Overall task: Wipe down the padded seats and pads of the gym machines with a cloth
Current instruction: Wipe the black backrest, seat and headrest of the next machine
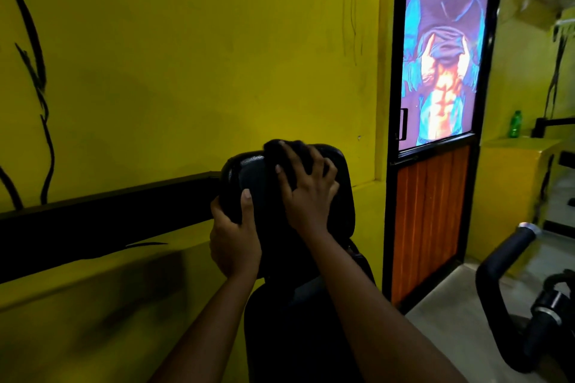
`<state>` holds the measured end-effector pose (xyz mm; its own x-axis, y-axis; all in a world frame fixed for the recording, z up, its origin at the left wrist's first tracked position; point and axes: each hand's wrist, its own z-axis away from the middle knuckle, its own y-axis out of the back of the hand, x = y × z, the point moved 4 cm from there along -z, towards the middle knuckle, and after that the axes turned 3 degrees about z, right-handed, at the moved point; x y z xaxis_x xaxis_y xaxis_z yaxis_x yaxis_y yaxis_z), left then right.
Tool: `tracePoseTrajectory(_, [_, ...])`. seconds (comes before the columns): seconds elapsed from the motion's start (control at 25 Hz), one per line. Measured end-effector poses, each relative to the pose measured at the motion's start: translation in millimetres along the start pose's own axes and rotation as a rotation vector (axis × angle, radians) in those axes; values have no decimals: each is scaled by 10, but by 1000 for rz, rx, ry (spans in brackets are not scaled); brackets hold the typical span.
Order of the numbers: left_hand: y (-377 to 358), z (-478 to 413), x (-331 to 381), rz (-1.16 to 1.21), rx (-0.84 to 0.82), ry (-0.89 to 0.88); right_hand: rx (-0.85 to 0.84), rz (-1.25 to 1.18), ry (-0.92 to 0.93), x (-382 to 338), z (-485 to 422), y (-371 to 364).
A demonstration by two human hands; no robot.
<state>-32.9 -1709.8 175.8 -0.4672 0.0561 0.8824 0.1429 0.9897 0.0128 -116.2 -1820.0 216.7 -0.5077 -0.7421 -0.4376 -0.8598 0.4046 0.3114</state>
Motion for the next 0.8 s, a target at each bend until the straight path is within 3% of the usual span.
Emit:
tracePoseTrajectory(0.24, [-4, -5, 0, -13, -19, 2, 38, -30, -510, 634, 117, 51])
tracePoseTrajectory(0.36, [-21, 4, -4, -21, -21, 1, -52, -18, -668, 619, 539, 0])
tracePoseTrajectory(0.48, [8, 20, 30, -16, -76, 33, -156, 20, -548, 211, 935, 0])
tracePoseTrajectory(0.68, [229, 69, 1, 179, -402, 140, -343, -61, -277, 72, 1283, 254])
tracePoseTrajectory(0.8, [528, 308, -160, 208, -367, 251, -428, 5, -211, 139, 1422, 487])
